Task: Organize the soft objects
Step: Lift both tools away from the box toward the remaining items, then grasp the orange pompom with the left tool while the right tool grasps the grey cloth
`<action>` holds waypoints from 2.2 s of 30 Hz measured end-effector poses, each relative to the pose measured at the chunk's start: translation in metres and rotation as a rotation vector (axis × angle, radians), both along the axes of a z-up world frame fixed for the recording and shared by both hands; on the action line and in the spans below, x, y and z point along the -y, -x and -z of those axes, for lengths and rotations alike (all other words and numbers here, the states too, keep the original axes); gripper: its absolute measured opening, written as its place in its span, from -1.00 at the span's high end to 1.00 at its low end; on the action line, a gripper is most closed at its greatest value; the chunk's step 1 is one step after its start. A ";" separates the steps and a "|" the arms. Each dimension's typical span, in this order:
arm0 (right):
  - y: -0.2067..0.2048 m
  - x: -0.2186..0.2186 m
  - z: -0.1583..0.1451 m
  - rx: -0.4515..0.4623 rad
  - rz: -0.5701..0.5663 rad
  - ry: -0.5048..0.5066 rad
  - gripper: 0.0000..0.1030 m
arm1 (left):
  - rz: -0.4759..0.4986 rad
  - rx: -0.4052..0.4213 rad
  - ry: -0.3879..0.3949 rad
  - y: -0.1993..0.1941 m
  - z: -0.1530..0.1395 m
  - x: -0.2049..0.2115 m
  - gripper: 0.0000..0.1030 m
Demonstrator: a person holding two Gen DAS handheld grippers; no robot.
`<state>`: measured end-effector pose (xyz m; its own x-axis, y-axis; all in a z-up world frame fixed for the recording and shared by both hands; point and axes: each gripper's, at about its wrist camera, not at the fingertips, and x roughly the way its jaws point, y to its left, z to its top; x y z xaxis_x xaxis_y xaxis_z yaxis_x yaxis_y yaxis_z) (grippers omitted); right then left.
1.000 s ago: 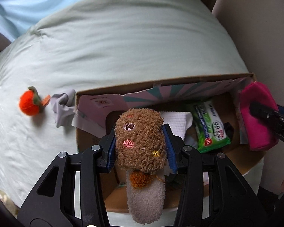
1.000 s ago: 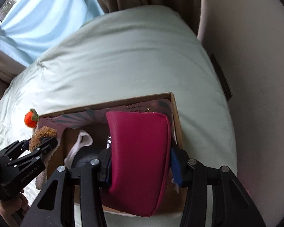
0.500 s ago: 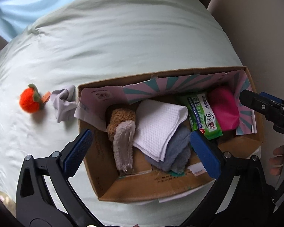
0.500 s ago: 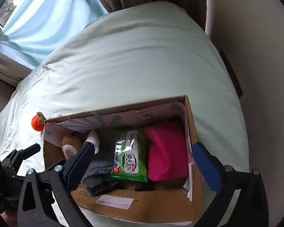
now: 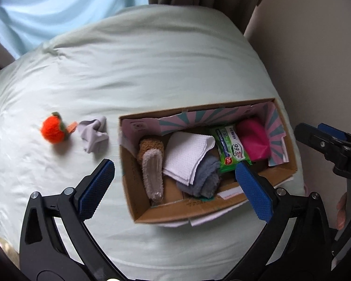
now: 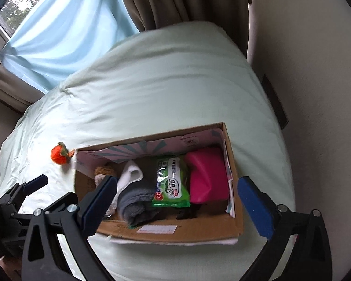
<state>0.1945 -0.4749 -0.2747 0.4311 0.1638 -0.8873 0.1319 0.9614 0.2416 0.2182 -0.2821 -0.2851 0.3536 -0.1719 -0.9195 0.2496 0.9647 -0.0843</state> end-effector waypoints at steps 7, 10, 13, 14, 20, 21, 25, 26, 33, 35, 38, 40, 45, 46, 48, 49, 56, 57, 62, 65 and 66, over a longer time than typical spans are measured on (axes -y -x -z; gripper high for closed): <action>0.031 -0.029 -0.062 0.081 -0.009 0.040 -0.99 | -0.025 0.085 0.037 0.028 -0.053 -0.042 -0.99; 0.045 -0.048 -0.087 0.125 -0.013 0.076 -0.99 | -0.030 0.131 0.032 0.041 -0.075 -0.063 -0.99; 0.059 -0.071 -0.108 0.163 -0.020 0.109 -0.99 | -0.040 0.171 0.031 0.056 -0.094 -0.087 -0.99; 0.064 -0.079 -0.114 0.176 -0.026 0.116 -0.99 | -0.048 0.183 0.033 0.062 -0.100 -0.098 -0.99; 0.093 -0.134 -0.145 0.242 -0.045 0.138 -0.99 | -0.087 0.260 0.037 0.091 -0.134 -0.163 -0.99; 0.097 -0.144 -0.150 0.250 -0.047 0.146 -0.99 | -0.096 0.271 0.039 0.095 -0.139 -0.174 -0.99; 0.109 -0.181 -0.161 0.276 -0.072 0.145 -0.99 | -0.125 0.311 0.054 0.109 -0.156 -0.217 -0.99; 0.111 -0.191 -0.163 0.283 -0.077 0.143 -0.99 | -0.130 0.323 0.050 0.113 -0.160 -0.231 -0.99; 0.125 -0.251 -0.174 0.326 -0.036 0.163 -0.99 | -0.136 0.355 0.038 0.125 -0.169 -0.296 -0.99; 0.126 -0.264 -0.173 0.336 -0.023 0.161 -0.99 | -0.129 0.358 0.048 0.123 -0.169 -0.313 -0.99; 0.123 -0.281 -0.171 0.339 -0.002 0.157 -0.99 | -0.109 0.359 0.055 0.117 -0.164 -0.329 -0.99; 0.119 -0.294 -0.168 0.339 0.009 0.151 -0.99 | -0.088 0.353 0.062 0.111 -0.157 -0.340 -0.99; 0.105 -0.321 -0.155 0.323 0.040 0.133 -0.99 | -0.039 0.347 0.075 0.092 -0.138 -0.356 -0.99; 0.104 -0.326 -0.152 0.320 0.042 0.133 -0.99 | -0.029 0.345 0.075 0.087 -0.133 -0.359 -0.99; 0.097 -0.335 -0.144 0.313 0.054 0.132 -0.99 | -0.009 0.344 0.084 0.076 -0.122 -0.365 -0.99; 0.093 -0.340 -0.138 0.309 0.060 0.126 -0.99 | -0.001 0.343 0.087 0.070 -0.116 -0.367 -0.99; 0.056 -0.357 -0.092 0.274 0.094 0.077 -0.99 | 0.033 0.347 0.099 0.023 -0.068 -0.372 -0.99; 0.050 -0.358 -0.086 0.272 0.098 0.072 -0.99 | 0.034 0.343 0.097 0.017 -0.060 -0.371 -0.99; 0.018 -0.361 -0.032 0.266 0.108 0.085 -0.98 | 0.066 0.356 0.095 -0.017 -0.013 -0.358 -0.98; 0.001 -0.358 0.003 0.280 0.110 0.106 -0.92 | 0.091 0.376 0.083 -0.038 0.027 -0.346 -0.96; -0.007 -0.356 0.021 0.283 0.109 0.108 -0.81 | 0.095 0.382 0.085 -0.043 0.036 -0.343 -0.96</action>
<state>0.2013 -0.1185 -0.2954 0.6733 0.0151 -0.7393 0.1773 0.9673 0.1812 0.2611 0.0613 -0.3215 0.6464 -0.2901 -0.7057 0.3663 0.9294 -0.0465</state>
